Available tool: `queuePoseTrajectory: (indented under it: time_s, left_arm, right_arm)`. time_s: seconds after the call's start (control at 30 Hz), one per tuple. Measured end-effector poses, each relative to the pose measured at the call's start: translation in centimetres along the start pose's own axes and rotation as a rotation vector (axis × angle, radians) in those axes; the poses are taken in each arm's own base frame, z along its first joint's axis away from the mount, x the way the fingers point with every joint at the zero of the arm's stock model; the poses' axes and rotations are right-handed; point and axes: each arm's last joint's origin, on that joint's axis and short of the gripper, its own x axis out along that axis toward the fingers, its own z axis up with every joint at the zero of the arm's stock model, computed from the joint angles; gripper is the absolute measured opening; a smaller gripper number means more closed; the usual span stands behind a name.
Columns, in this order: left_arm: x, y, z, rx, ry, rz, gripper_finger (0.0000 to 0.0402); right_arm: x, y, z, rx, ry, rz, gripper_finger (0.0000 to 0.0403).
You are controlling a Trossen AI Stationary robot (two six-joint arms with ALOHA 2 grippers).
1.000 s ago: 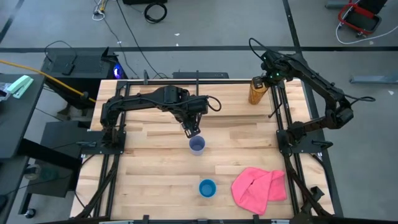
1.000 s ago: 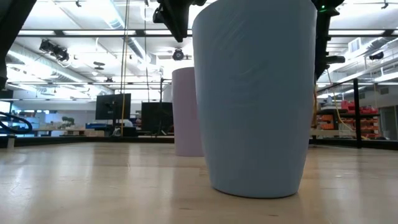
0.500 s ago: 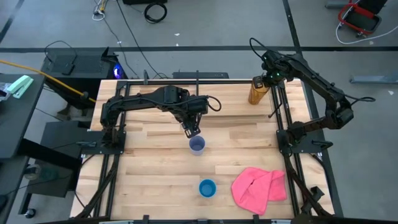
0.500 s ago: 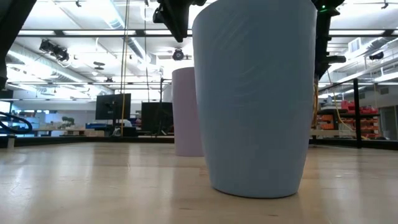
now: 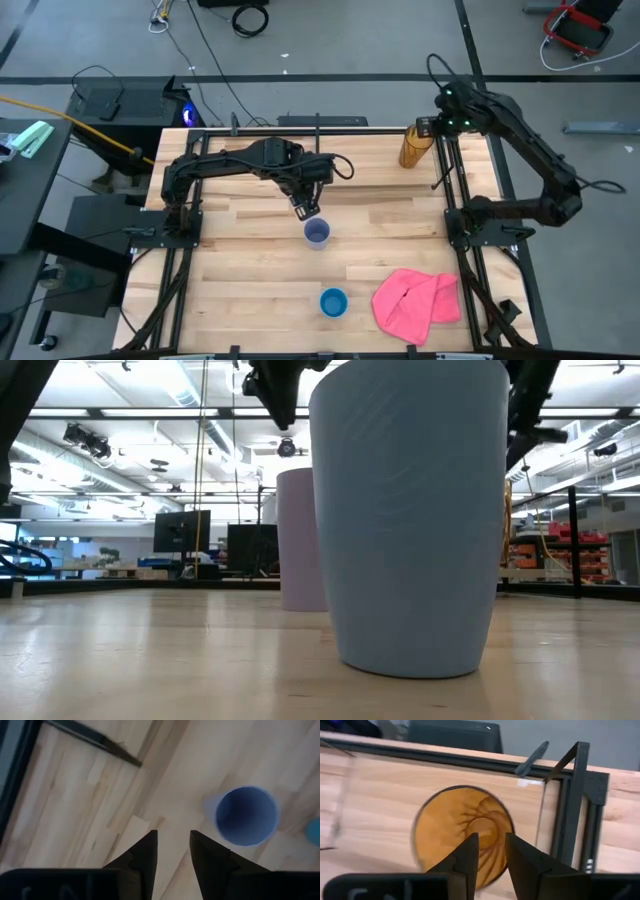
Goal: Stack small to large cups/mugs on shelf
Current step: Put the brown cup on the shelf, then put the purple cup on the shelf
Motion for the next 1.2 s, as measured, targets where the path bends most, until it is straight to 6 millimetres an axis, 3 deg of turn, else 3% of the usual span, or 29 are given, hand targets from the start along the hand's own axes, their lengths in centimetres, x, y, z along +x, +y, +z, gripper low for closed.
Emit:
queuePoseTrajectory:
  time_s: [0.33,0.53,0.77,1.2]
  left_arm:
    - [4.2,-0.8,-1.1,-0.017,0.121,0.036,0.0116]
    - [4.7,-1.2,-0.7,-0.116,0.094,-0.018,0.0123]
    - [4.9,-2.5,-0.6,-0.206,0.097,-0.118,0.0117]
    - [6.5,-4.8,-1.1,-0.276,0.149,-0.096,0.0118]
  right_arm:
    - [-6.1,-0.8,-5.0,-0.026,-0.010,0.324,0.0103]
    - [-8.3,-1.5,-7.8,-0.127,-0.003,0.428,0.0103]
    - [-9.1,-2.3,-10.1,-0.266,0.093,0.453,0.0103]
    - [-8.8,-1.1,-10.2,-0.435,0.150,0.493,0.0103]
